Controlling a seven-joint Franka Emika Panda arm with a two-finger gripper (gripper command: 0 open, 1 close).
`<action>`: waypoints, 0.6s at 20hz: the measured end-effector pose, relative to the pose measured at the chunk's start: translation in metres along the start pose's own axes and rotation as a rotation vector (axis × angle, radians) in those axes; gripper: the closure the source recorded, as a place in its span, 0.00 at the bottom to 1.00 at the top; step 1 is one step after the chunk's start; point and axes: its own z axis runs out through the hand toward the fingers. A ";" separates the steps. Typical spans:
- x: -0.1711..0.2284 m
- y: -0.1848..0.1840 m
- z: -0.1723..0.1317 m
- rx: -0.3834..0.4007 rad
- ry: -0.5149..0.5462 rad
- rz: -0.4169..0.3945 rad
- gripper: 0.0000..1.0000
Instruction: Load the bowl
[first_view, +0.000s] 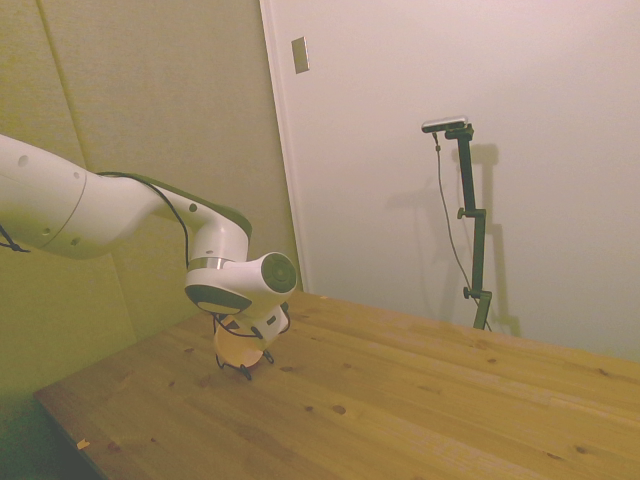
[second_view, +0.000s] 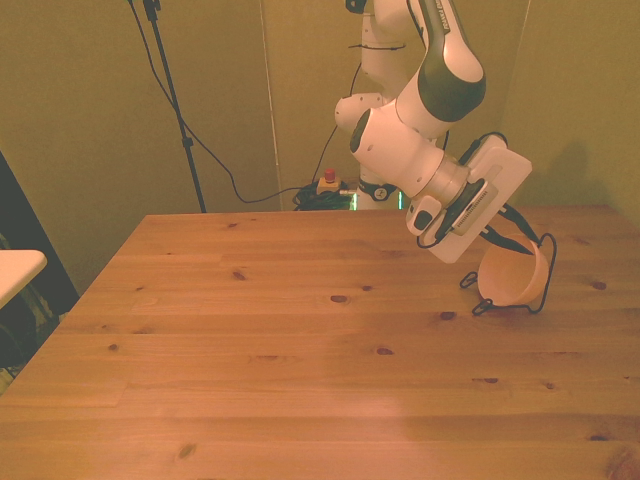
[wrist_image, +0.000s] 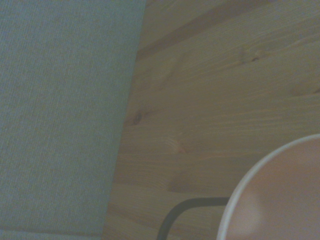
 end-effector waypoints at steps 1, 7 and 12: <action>-0.001 0.000 -0.003 0.003 0.004 -0.003 0.00; -0.021 0.000 -0.068 0.044 0.090 -0.025 0.00; -0.056 0.026 -0.126 -0.060 0.232 0.007 0.00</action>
